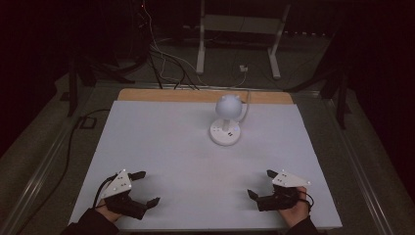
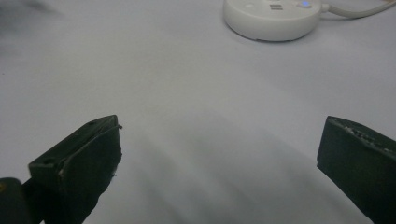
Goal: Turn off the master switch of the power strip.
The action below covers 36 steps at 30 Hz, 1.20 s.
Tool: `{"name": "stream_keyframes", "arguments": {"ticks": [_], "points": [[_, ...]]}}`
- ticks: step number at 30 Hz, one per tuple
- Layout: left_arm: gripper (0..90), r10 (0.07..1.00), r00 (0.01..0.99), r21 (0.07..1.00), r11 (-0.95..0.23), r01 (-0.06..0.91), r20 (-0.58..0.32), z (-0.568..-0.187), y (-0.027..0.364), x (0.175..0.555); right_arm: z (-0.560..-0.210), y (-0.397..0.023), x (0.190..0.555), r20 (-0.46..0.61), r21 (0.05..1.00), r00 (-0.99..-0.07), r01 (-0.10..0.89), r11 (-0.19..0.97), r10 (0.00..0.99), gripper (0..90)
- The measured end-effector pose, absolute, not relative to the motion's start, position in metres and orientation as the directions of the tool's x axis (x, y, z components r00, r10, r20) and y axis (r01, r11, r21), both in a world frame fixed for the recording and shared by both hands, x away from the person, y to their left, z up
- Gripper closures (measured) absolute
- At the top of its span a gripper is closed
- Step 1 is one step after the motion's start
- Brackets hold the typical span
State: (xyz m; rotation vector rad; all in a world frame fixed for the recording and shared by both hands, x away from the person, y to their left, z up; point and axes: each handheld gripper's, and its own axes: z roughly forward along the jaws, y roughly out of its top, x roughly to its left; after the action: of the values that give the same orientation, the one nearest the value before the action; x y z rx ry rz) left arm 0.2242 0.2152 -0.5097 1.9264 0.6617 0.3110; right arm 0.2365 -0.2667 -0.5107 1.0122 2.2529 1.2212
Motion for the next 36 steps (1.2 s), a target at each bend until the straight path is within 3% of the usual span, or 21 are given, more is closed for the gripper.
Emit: {"name": "stream_keyframes", "arguments": {"ticks": [9,13,36], "points": [[0.3,0.563,0.822,0.900,-0.313,0.302,-0.080,-0.510,0.215,0.224,-0.511,-0.266,0.234,-0.019,0.855,-0.673,0.373,0.361,0.740,0.0],[0.3,0.558,0.826,0.903,-0.313,0.293,-0.075,-0.510,0.213,0.224,-0.510,-0.264,0.235,0.032,0.837,-0.704,0.407,0.366,0.709,0.0],[0.3,0.545,0.834,0.908,-0.305,0.287,-0.080,-0.509,0.213,0.223,-0.496,-0.247,0.229,0.086,0.823,-0.746,0.426,0.375,0.660,0.0]]}}
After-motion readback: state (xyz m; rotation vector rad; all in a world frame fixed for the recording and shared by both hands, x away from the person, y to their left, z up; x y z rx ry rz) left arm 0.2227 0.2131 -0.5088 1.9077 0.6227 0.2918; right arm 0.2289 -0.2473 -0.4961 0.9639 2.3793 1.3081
